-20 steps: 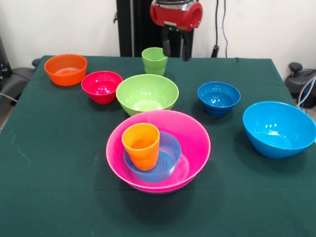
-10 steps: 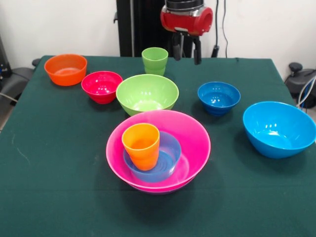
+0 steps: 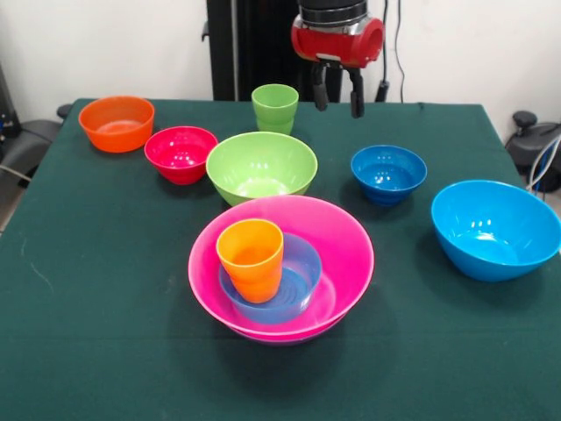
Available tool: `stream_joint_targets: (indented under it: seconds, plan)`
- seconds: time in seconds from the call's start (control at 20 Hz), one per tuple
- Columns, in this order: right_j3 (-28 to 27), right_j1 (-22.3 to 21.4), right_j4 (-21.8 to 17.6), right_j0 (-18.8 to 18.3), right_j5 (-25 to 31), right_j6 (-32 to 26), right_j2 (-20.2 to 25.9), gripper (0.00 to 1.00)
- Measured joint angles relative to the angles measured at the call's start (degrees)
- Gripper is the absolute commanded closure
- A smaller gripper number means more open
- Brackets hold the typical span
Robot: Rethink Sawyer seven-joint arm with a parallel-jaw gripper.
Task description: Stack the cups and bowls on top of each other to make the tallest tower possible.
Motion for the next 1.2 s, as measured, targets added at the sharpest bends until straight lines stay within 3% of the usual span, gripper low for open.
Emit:
stream_joint_targets:
  seconds: [1.2]
  plan:
    - [0.1, 0.5, -7.6, -6.3, 0.0, 0.0, 0.9, 0.0]
